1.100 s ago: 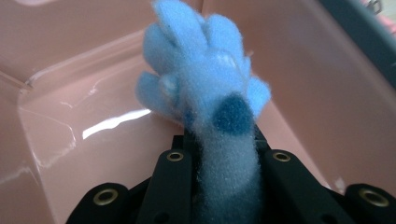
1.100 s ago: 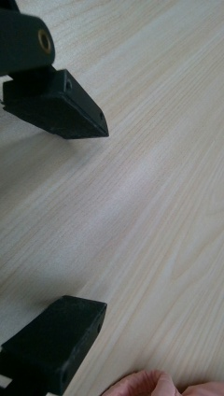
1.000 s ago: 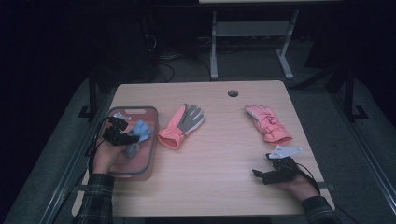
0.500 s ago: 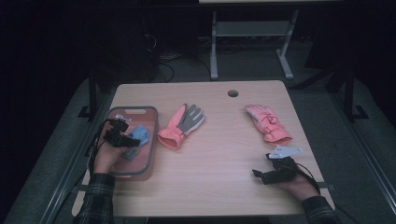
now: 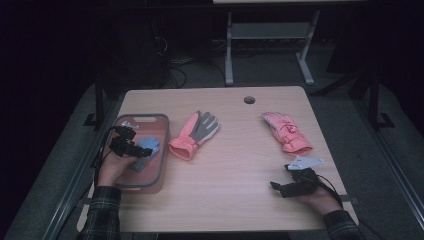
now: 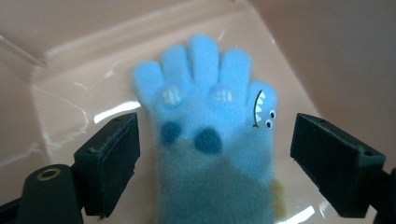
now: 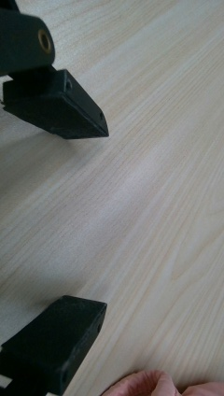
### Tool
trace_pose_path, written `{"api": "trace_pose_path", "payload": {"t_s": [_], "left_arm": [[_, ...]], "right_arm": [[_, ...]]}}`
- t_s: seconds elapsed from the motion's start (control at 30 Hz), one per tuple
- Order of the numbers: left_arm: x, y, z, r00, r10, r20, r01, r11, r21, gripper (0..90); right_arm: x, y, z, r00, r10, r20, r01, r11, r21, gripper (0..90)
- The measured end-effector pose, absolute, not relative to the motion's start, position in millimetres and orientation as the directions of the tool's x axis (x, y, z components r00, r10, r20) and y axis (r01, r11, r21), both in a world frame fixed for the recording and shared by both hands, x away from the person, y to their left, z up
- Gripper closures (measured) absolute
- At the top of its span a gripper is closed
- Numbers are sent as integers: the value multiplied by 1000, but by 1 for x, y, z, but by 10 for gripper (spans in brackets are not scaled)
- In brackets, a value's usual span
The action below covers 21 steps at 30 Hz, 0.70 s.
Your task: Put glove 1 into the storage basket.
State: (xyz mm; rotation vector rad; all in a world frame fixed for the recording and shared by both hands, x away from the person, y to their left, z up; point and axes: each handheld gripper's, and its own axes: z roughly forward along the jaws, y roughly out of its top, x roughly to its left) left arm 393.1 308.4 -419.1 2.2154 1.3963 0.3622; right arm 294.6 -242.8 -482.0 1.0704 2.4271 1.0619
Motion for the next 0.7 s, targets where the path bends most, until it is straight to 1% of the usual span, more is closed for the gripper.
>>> {"api": "trace_pose_path", "payload": {"t_s": [0.1, 0.3, 0.5, 0.7], "left_arm": [[390, 310, -409, 442, 895, -52, 746, -335, 575, 154], [385, 307, -392, 463, 884, -63, 712, -329, 621, 154], [379, 289, -375, 505, 858, -91, 668, -323, 670, 154], [372, 269, -364, 556, 823, -121, 640, -330, 694, 154]], "right_arm": [[294, -243, -482, -685, 728, 37, 521, 453, 723, 132], [295, -243, -482, -686, 727, 33, 517, 455, 725, 132], [294, -243, -482, -684, 728, 37, 522, 453, 723, 132], [294, -243, -482, -684, 728, 37, 522, 453, 723, 132]]}}
